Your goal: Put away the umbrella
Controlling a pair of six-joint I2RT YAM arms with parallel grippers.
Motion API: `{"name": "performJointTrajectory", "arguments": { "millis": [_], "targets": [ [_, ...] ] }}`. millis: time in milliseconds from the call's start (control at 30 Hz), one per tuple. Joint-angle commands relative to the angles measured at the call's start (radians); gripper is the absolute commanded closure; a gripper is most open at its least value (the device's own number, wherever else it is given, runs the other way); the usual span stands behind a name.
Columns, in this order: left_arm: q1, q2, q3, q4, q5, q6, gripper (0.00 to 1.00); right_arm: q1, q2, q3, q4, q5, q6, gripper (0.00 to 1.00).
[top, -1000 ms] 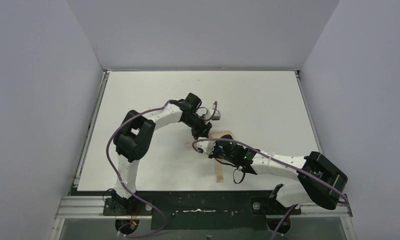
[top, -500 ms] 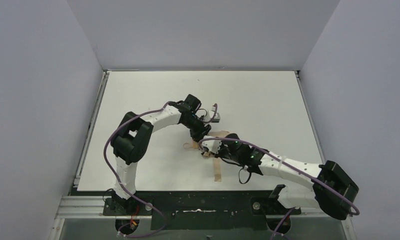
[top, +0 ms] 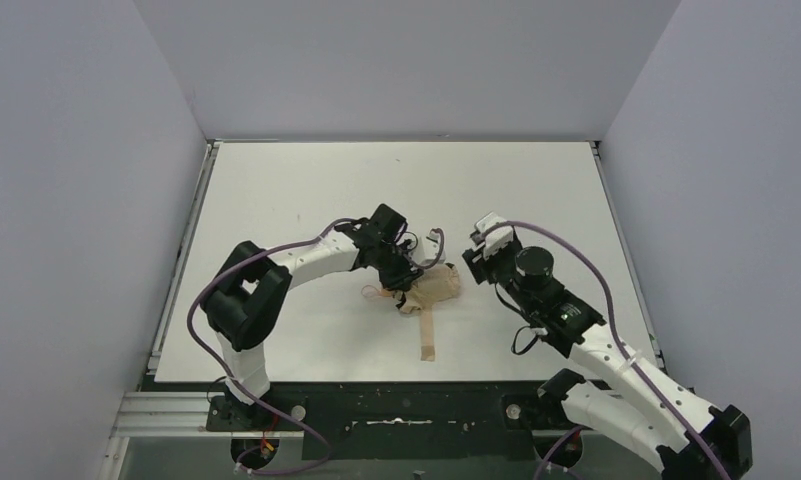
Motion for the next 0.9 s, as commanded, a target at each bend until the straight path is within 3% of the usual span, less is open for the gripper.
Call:
{"name": "performJointTrajectory", "arguments": {
  "millis": [0, 200, 400, 567, 867],
  "targets": [
    [-0.067, -0.040, -0.076, 0.111, -0.174, 0.065, 1.00, -0.145, 0.076, 0.109, -0.031, 0.000, 0.227, 0.43],
    [-0.155, -0.089, -0.232, 0.274, -0.297, 0.172, 1.00, -0.281, 0.231, 0.224, -0.104, -0.177, 0.255, 0.31],
    [-0.218, -0.103, -0.357, 0.470, -0.402, 0.269, 1.00, -0.289, 0.366, 0.347, -0.233, -0.348, 0.183, 0.26],
    [-0.242, -0.098, -0.395, 0.518, -0.425, 0.329, 1.00, -0.290, 0.467, 0.443, -0.424, -0.533, 0.107, 0.20],
    [-0.283, -0.083, -0.448, 0.583, -0.468, 0.411, 1.00, -0.281, 0.610, 0.482, -0.569, -0.531, 0.027, 0.13]
  ]
}}
